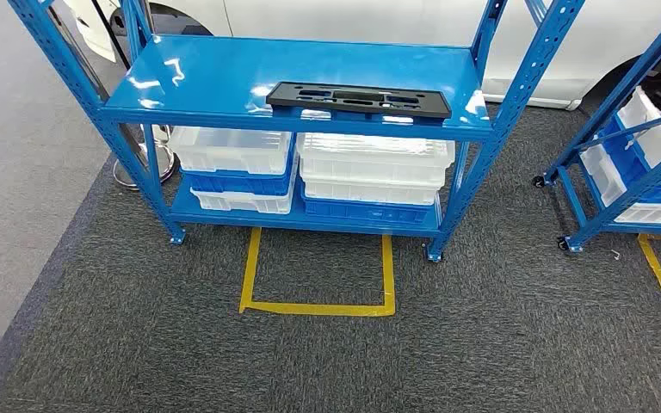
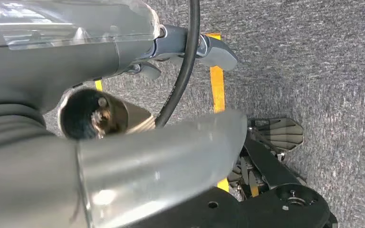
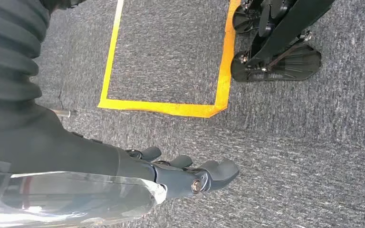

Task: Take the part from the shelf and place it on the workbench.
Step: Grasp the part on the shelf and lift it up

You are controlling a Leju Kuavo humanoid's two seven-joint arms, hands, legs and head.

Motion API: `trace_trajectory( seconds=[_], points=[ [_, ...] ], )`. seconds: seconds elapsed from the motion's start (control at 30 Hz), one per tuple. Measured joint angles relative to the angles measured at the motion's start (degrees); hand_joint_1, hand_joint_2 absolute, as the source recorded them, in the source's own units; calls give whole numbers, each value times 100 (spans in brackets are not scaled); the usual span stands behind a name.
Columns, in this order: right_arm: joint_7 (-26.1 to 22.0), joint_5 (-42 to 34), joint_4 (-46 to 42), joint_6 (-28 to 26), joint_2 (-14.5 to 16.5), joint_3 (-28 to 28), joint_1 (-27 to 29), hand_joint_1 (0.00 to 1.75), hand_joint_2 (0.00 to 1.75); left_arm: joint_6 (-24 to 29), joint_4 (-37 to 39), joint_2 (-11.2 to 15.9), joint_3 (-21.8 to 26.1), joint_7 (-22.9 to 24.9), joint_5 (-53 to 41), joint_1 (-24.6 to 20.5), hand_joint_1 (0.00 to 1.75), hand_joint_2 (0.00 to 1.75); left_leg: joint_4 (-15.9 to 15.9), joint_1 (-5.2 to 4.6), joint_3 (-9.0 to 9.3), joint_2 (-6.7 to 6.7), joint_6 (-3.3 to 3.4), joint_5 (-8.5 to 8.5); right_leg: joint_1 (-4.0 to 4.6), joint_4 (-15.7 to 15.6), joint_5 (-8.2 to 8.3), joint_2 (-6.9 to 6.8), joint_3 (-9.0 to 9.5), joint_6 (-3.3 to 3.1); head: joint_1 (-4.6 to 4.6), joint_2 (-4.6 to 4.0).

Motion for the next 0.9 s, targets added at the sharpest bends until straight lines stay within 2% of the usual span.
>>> trace_trajectory(
  seconds=[0.07,0.2,0.5,0.9],
  points=[
    [0,0,0,0,0,1,0,0,175,-1,0,0,1,0,-1,0,0,0,0,0,0,0,0,0,0,0,0,0,0,0,0,0],
    [0,0,0,0,0,1,0,0,175,-1,0,0,-1,0,-1,0,0,175,0,0,0,0,0,0,0,0,0,0,0,0,0,0],
    [1,61,8,-10,-1,-20,-36,0,175,29,1,-13,63,9,-105,-44,0,175,0,0,-1,0,0,0,0,0,0,0,0,0,0,0],
    [91,1083,260,-216,97,-521,-386,0,175,663,190,-273,793,238,-1843,-412,0,175,0,0,8,0,0,1,0,0,0,0,9,0,0,0]
  ],
)
